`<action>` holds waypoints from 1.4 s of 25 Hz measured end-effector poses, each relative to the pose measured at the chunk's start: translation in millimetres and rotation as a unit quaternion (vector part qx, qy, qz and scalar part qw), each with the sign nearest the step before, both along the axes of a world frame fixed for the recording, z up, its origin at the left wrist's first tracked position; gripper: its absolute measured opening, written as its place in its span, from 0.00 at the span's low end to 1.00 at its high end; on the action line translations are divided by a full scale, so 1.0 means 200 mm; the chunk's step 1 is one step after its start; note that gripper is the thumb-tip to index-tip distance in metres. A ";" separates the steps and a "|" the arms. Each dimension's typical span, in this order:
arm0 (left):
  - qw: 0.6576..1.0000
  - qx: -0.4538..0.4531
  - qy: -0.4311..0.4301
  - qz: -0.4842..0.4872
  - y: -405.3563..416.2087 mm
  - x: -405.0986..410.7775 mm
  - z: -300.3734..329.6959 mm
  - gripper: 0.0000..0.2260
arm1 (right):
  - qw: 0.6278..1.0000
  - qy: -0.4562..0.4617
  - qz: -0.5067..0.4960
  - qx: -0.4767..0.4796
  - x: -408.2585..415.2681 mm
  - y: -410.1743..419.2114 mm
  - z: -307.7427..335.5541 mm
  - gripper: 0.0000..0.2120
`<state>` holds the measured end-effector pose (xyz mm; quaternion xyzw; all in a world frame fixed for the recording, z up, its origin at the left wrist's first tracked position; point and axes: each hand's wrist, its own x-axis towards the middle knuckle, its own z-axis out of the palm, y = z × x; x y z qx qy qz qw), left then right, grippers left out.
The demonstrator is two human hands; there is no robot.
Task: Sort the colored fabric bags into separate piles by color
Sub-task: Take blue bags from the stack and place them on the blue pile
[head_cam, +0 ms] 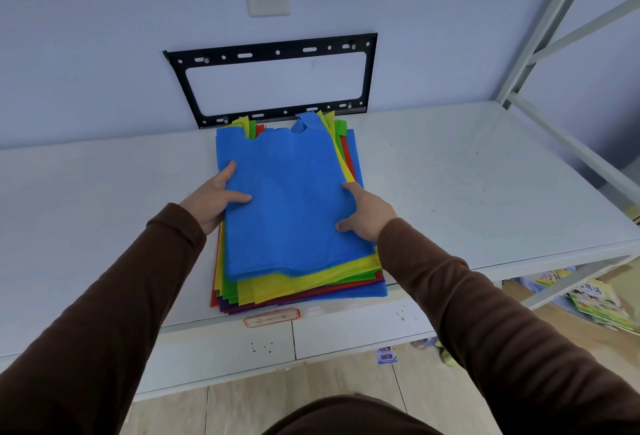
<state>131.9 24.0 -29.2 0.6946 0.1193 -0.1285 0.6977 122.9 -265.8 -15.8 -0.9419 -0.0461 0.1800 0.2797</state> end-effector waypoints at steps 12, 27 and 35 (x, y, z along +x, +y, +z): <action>0.993 0.017 -0.113 0.017 -0.34 0.30 0.47 0.34 | 0.933 -0.025 -0.071 0.353 0.29 -0.34 0.46 0.27; 0.994 0.051 -0.041 -0.091 -2.15 0.73 0.04 0.39 | 0.901 0.062 -0.226 0.365 0.35 -2.17 0.04 0.32; 0.968 0.246 -0.005 -0.047 -2.25 0.69 -0.09 0.36 | 0.958 -0.016 -0.200 0.207 0.45 -2.27 -0.22 0.27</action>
